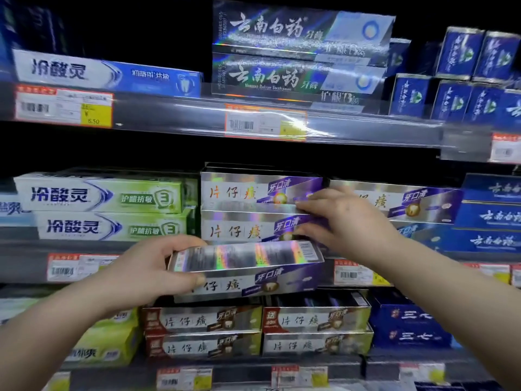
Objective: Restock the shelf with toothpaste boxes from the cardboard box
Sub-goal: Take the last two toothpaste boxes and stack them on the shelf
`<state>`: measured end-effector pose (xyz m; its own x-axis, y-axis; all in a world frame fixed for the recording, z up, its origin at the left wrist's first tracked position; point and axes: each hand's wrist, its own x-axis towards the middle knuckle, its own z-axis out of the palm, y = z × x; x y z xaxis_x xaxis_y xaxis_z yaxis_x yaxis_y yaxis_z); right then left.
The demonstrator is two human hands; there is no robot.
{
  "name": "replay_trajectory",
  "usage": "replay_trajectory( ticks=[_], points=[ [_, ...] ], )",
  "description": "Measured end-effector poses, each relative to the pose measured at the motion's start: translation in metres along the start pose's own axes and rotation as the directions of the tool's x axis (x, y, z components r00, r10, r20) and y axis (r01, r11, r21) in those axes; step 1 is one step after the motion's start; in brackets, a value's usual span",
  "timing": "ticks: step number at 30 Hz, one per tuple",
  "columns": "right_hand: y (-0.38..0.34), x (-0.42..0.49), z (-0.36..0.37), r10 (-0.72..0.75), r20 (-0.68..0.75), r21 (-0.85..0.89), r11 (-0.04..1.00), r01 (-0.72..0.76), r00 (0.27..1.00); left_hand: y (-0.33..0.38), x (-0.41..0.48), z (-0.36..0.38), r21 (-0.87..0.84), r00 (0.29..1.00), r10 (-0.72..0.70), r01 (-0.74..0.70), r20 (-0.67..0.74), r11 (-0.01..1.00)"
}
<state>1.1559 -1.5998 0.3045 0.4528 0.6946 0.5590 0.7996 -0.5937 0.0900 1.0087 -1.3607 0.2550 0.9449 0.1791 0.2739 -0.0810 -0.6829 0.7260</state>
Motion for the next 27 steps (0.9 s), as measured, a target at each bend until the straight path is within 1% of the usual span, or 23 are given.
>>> replay_trajectory(
  ticks=[4,9,13,18,22,24,26,27],
  points=[
    [-0.006,-0.002,0.003,0.016,-0.03,-0.045,0.999,-0.018,0.999,0.005,-0.001,0.001,0.006,1.0,-0.014,0.013,0.017,1.0],
    [-0.01,0.002,0.0,0.076,0.011,-0.084,0.994,-0.075,0.997,0.009,-0.003,-0.002,0.014,0.999,-0.028,0.028,0.023,1.0],
    [-0.012,0.006,0.001,0.119,0.036,-0.108,0.987,-0.115,0.992,0.008,-0.005,-0.003,-0.003,0.999,-0.005,0.005,0.037,1.0],
    [-0.012,0.012,0.012,0.102,0.093,-0.194,0.978,-0.082,0.99,0.003,-0.005,-0.004,-0.002,0.999,-0.013,0.013,0.031,1.0],
    [-0.011,0.016,0.014,0.088,0.117,-0.246,0.968,-0.057,0.989,0.004,-0.006,-0.002,-0.009,0.999,0.03,-0.03,0.026,1.0],
    [-0.01,0.018,0.012,0.075,0.145,-0.235,0.971,-0.039,0.987,0.004,-0.008,-0.001,-0.008,0.998,0.053,-0.053,0.02,0.999],
    [-0.008,0.015,0.006,0.069,0.166,-0.164,0.986,-0.042,0.984,0.005,-0.01,-0.002,-0.033,0.998,0.057,-0.057,0.022,0.998],
    [-0.006,0.012,0.001,0.076,0.147,-0.12,0.991,-0.058,0.986,0.006,-0.011,-0.004,-0.043,0.998,0.053,-0.052,0.015,0.998]
  ],
)
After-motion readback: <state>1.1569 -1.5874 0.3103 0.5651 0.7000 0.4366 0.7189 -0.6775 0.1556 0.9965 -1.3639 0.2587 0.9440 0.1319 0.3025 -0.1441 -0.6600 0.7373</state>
